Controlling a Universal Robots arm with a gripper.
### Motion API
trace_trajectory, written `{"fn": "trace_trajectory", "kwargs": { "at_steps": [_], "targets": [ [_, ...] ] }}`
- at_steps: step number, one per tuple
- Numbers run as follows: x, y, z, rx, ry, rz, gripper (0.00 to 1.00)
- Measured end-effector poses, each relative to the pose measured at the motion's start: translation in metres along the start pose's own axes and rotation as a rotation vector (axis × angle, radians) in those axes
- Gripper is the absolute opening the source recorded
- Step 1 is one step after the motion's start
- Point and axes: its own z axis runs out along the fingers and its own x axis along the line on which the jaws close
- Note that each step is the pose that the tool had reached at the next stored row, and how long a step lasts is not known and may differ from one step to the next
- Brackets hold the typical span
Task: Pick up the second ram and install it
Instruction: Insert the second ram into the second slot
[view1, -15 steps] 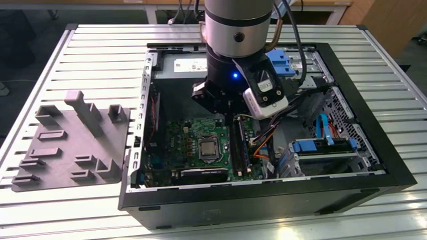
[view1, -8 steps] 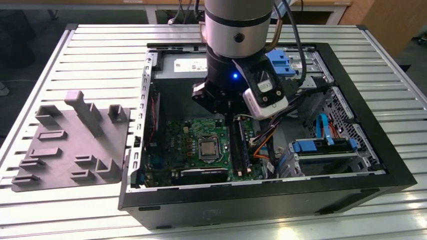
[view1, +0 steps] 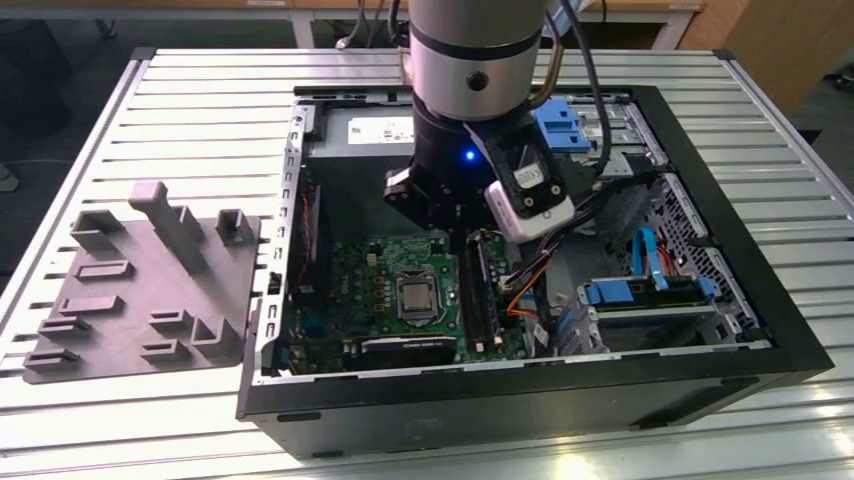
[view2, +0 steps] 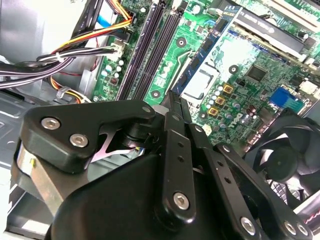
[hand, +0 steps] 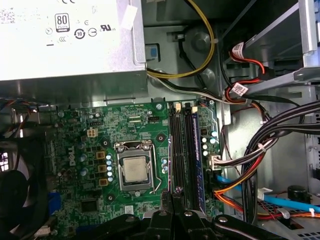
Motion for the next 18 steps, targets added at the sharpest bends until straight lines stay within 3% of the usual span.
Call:
{"fn": "trace_trajectory", "kwargs": {
  "at_steps": [18],
  "targets": [
    [-0.0004, 0.0007, 0.0061, -0.0013, 0.0001, -0.001, 0.12]
  ]
}}
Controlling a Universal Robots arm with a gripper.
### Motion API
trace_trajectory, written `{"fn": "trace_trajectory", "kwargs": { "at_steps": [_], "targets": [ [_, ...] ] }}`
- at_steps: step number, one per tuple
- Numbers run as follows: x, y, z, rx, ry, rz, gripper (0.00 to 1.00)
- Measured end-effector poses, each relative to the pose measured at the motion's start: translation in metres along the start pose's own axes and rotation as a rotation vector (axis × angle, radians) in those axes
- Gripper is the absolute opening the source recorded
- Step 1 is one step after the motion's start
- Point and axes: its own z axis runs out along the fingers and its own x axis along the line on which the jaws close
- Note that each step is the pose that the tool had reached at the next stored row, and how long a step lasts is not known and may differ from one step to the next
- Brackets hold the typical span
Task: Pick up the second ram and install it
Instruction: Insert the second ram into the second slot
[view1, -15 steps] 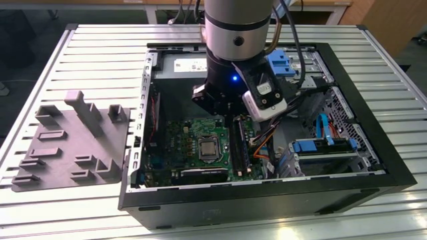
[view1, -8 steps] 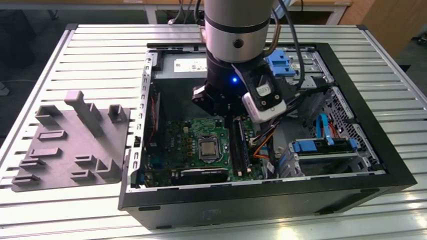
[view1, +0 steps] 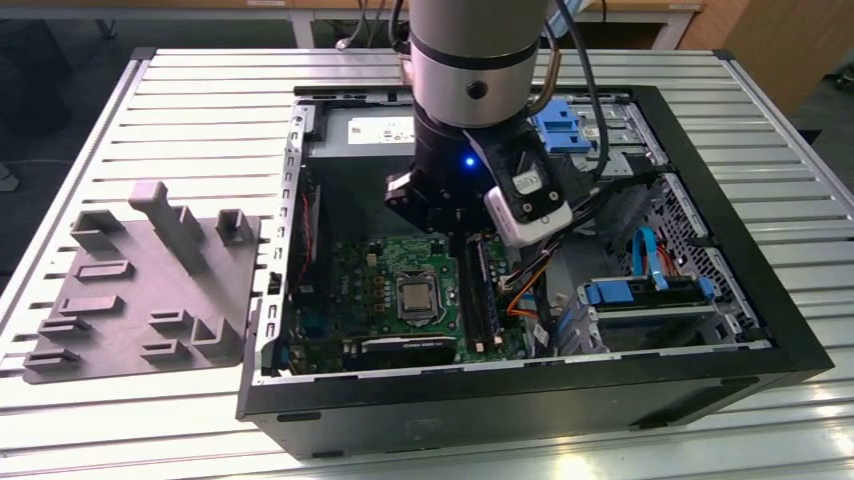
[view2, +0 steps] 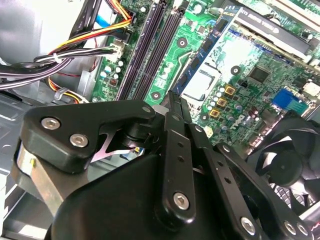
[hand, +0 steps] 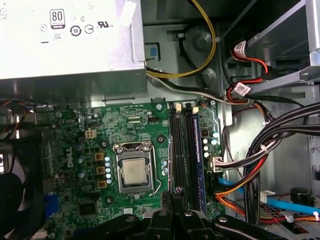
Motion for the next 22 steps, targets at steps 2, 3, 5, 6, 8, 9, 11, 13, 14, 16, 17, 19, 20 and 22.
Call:
{"fn": "trace_trajectory", "kwargs": {
  "at_steps": [2, 3, 5, 6, 8, 9, 11, 13, 14, 16, 17, 19, 20, 22],
  "targets": [
    [-0.0006, 0.0003, 0.0005, -0.0001, 0.0000, -0.001, 0.12],
    [-0.0010, 0.0005, 0.0008, 0.0000, 0.0000, -0.001, 0.12],
    [-0.0018, 0.0008, 0.0013, -0.0002, 0.0001, -0.003, 0.12],
    [-0.0022, 0.0009, 0.0016, -0.0005, 0.0001, -0.004, 0.12],
    [-0.0029, 0.0010, 0.0025, -0.0016, 0.0002, -0.006, 0.12],
    [-0.0031, 0.0011, 0.0030, -0.0023, 0.0003, -0.006, 0.12],
    [-0.0034, 0.0011, 0.0039, -0.0036, 0.0004, -0.008, 0.12],
    [-0.0037, 0.0012, 0.0048, -0.0049, 0.0006, -0.011, 0.12],
    [-0.0038, 0.0012, 0.0052, -0.0056, 0.0007, -0.013, 0.12],
    [-0.0041, 0.0012, 0.0061, -0.0071, 0.0008, -0.017, 0.12],
    [-0.0043, 0.0012, 0.0066, -0.0076, 0.0008, -0.019, 0.12],
    [-0.0045, 0.0013, 0.0076, -0.0086, 0.0010, -0.023, 0.12],
    [-0.0046, 0.0013, 0.0082, -0.0091, 0.0010, -0.024, 0.12],
    [-0.0047, 0.0013, 0.0094, -0.0099, 0.0011, -0.029, 0.12]
  ]
}}
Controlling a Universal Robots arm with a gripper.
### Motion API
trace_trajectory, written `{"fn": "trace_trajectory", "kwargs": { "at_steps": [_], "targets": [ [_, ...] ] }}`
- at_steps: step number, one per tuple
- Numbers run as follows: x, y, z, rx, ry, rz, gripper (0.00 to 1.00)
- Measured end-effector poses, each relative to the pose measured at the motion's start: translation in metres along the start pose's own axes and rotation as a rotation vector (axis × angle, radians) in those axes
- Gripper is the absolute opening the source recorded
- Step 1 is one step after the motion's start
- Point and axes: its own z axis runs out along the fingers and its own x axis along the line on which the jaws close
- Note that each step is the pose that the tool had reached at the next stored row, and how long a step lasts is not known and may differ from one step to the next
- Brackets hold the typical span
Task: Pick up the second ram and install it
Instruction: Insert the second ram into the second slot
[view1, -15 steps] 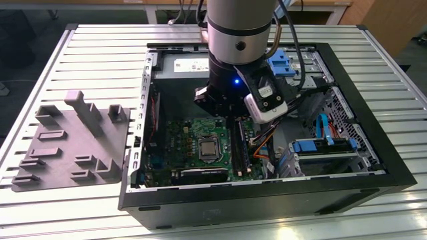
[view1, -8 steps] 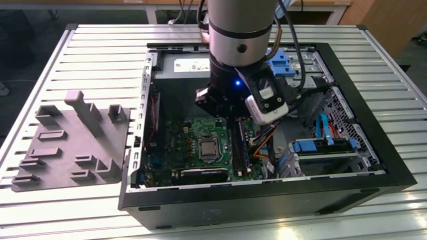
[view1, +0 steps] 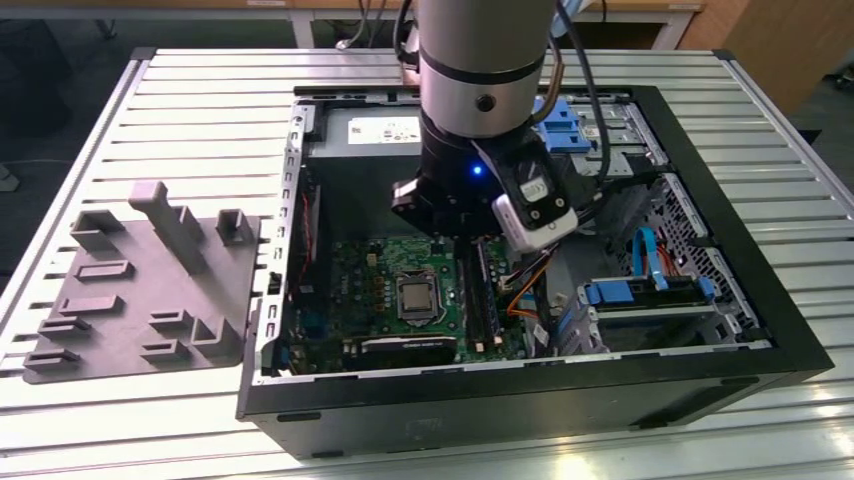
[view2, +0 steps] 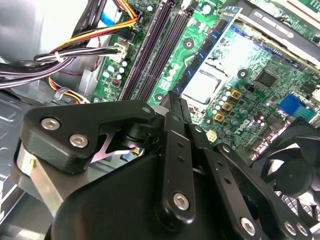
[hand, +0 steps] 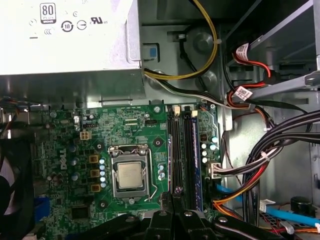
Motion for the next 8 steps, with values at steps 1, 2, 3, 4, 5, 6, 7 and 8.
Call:
{"fn": "trace_trajectory", "kwargs": {
  "at_steps": [1, 2, 3, 4, 5, 6, 7, 8],
  "targets": [
    [-0.0001, 0.0000, 0.0006, -0.0002, 0.0001, -0.003, 0.12],
    [-0.0003, 0.0000, 0.0012, -0.0006, 0.0002, -0.006, 0.12],
    [-0.0004, 0.0001, 0.0018, -0.0008, 0.0003, -0.011, 0.12],
    [-0.0005, 0.0001, 0.0025, -0.0012, 0.0003, -0.015, 0.12],
    [-0.0005, 0.0001, 0.0030, -0.0017, 0.0004, -0.021, 0.12],
    [-0.0006, 0.0001, 0.0034, -0.0024, 0.0006, -0.026, 0.12],
    [-0.0006, 0.0000, 0.0037, -0.0033, 0.0008, -0.030, 0.12],
    [-0.0006, 0.0000, 0.0041, -0.0044, 0.0008, -0.031, 0.12]
  ]
}}
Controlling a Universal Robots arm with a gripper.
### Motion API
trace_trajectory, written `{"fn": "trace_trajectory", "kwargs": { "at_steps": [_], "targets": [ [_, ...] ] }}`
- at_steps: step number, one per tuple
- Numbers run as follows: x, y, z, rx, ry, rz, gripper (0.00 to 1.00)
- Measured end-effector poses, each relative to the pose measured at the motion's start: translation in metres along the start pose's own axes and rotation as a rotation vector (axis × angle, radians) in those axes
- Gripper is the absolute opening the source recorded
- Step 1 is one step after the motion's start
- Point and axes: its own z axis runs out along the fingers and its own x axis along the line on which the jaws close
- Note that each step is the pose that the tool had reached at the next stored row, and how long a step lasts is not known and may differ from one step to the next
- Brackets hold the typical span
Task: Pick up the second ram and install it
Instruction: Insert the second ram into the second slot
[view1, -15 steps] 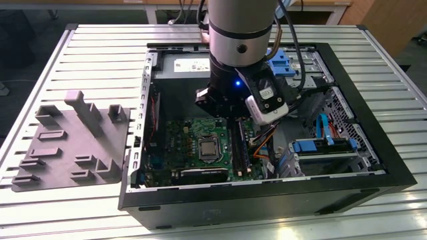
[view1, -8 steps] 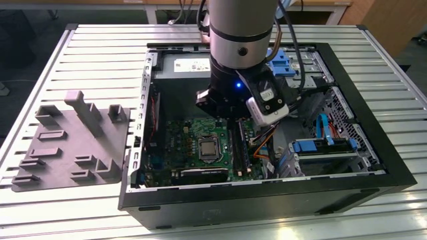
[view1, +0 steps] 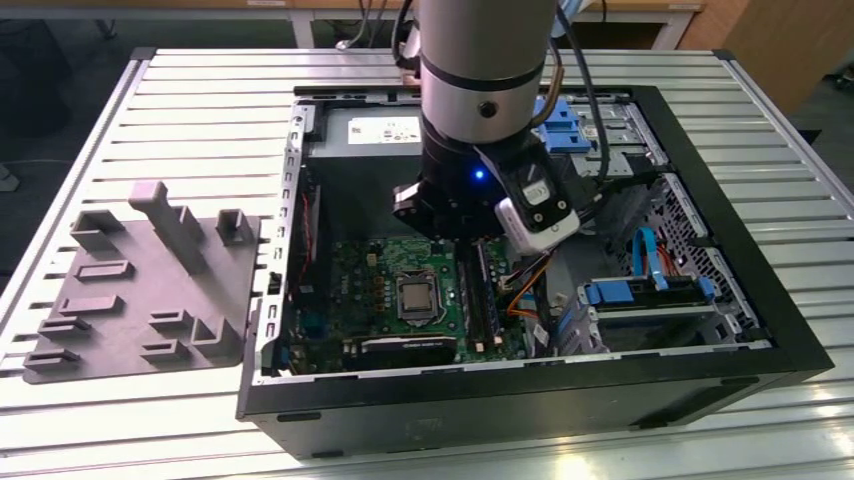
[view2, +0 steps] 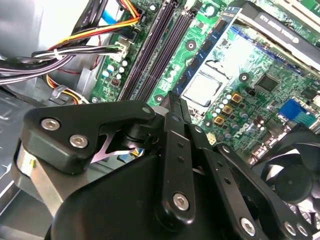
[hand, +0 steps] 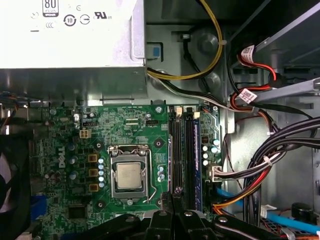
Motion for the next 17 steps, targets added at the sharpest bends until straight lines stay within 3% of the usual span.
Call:
{"fn": "trace_trajectory", "kwargs": {
  "at_steps": [7, 17],
  "targets": [
    [0.0002, 0.0000, 0.0054, -0.0022, 0.0000, 0.000, 0.12],
    [0.0000, -0.0001, 0.0077, -0.0027, 0.0001, 0.000, 0.12]
  ]
}}
